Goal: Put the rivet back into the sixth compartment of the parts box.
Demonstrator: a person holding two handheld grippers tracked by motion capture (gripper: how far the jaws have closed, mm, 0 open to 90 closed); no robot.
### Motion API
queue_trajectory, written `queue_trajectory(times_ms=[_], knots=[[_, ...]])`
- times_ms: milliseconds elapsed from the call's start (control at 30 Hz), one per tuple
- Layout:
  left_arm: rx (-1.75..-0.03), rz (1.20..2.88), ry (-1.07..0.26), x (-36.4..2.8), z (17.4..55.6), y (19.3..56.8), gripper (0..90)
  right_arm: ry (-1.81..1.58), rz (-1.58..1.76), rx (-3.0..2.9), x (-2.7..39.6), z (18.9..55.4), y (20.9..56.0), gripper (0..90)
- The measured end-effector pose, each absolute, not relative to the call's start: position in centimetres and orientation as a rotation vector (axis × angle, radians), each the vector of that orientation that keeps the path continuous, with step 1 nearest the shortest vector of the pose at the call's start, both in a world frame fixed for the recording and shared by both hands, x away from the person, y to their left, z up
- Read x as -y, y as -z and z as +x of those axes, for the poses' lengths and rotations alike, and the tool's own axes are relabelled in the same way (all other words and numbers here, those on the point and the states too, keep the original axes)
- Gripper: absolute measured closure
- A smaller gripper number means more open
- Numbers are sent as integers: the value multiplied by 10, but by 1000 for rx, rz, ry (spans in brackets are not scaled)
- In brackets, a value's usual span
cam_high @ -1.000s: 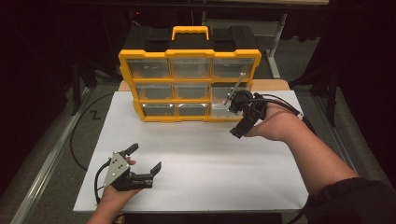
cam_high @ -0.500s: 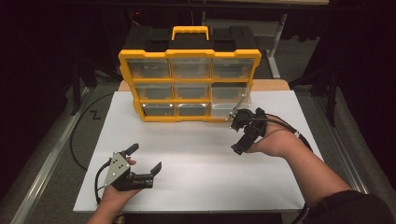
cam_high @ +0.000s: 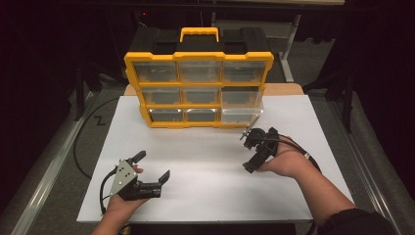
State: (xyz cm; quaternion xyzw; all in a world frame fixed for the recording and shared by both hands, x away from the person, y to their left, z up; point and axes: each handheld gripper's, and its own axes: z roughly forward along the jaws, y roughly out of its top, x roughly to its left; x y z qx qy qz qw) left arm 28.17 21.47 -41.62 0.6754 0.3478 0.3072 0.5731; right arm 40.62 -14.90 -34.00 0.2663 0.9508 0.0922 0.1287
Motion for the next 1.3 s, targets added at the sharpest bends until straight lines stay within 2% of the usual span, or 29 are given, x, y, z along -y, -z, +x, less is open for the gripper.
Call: queue_trajectory(times_ms=[567,1300], knots=[[-821,1598,-716,-213,283,418,3,-274,819,-2793,159,404,385,10],[-872,1614,-723,-214,286,419,4,-769,953,-2546,195,389,399,10]])
